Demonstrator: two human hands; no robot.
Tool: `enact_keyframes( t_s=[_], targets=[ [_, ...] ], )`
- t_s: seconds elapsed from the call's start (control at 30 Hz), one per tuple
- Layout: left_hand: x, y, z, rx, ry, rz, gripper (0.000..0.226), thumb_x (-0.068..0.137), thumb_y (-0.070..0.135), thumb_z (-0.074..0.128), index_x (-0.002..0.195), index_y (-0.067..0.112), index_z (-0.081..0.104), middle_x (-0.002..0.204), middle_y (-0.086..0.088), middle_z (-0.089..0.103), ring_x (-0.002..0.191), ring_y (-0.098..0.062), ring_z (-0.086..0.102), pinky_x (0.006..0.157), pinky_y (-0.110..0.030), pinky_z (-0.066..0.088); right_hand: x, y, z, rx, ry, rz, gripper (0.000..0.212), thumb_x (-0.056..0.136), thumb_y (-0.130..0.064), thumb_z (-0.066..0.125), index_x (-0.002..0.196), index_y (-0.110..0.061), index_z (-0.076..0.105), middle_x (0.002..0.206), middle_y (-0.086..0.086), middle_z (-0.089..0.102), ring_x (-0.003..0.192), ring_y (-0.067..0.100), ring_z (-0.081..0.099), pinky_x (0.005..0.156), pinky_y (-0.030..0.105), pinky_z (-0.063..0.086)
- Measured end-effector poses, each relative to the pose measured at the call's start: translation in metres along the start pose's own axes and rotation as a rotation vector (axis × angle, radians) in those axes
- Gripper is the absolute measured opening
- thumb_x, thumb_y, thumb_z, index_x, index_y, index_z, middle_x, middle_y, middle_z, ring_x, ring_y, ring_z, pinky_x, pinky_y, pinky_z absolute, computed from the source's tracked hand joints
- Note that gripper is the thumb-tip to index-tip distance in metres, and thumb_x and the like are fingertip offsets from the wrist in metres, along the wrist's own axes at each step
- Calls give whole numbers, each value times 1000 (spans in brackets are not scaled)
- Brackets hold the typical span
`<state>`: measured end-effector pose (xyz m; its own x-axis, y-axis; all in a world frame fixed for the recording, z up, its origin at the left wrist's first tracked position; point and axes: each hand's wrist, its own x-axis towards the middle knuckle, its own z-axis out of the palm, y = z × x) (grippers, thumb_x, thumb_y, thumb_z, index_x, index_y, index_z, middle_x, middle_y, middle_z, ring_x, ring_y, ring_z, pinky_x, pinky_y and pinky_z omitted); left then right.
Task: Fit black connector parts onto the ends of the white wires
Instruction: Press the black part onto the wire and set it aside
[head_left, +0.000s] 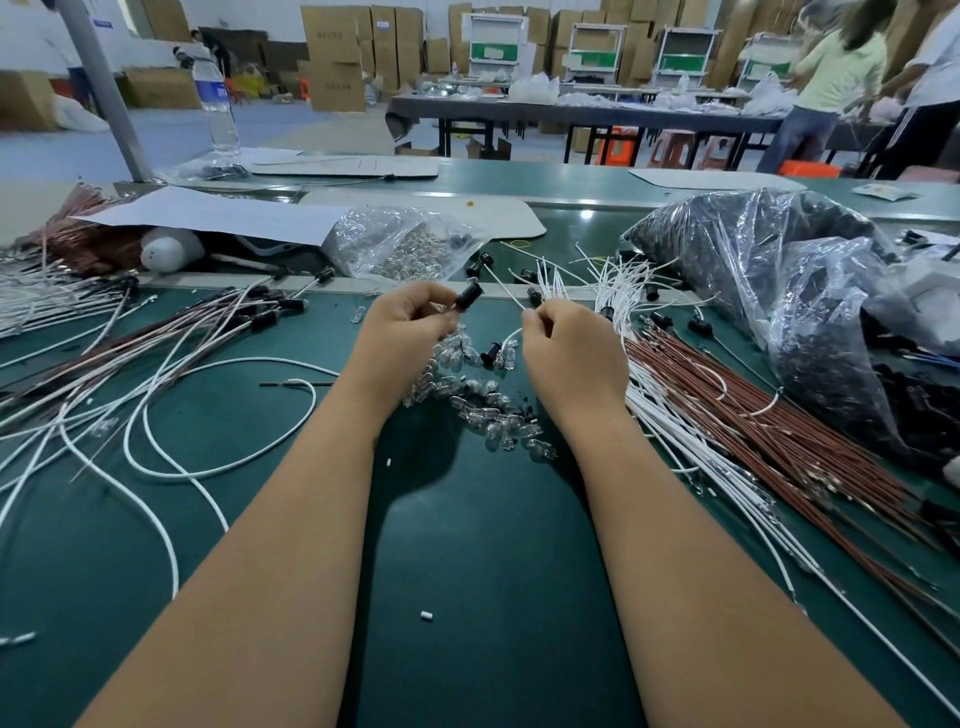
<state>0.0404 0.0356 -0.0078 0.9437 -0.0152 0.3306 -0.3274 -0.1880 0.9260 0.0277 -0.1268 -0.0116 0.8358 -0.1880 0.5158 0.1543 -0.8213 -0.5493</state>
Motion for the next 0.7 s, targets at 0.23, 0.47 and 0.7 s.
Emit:
enact_keyframes(
  t_s=[0.23, 0.47, 0.7],
  targets=[
    [0, 4, -4, -299, -60, 23, 34, 94, -5, 47, 84, 24, 62, 85, 8, 64, 79, 0, 57, 76, -9, 44, -2, -1, 7, -261, -174, -57, 27, 88, -27, 50, 73, -11, 65, 73, 2, 58, 69, 24, 57, 47, 19, 24],
    [-2, 8, -5, -345, -139, 1, 35, 89, -5, 47, 75, 24, 60, 96, 11, 66, 93, 4, 59, 83, -19, 36, -3, -5, 4, -236, -260, -123, 19, 86, -22, 53, 91, -16, 71, 90, 1, 62, 80, 22, 58, 60, 26, 36],
    [-4, 7, -6, -342, -153, 20, 24, 66, 9, 47, 55, 24, 61, 103, 7, 67, 109, -4, 54, 93, -27, 34, -4, -7, 2, -10, -173, -47, 7, 83, -20, 57, 88, -18, 62, 88, -1, 62, 78, 19, 55, 58, 26, 33]
  ],
)
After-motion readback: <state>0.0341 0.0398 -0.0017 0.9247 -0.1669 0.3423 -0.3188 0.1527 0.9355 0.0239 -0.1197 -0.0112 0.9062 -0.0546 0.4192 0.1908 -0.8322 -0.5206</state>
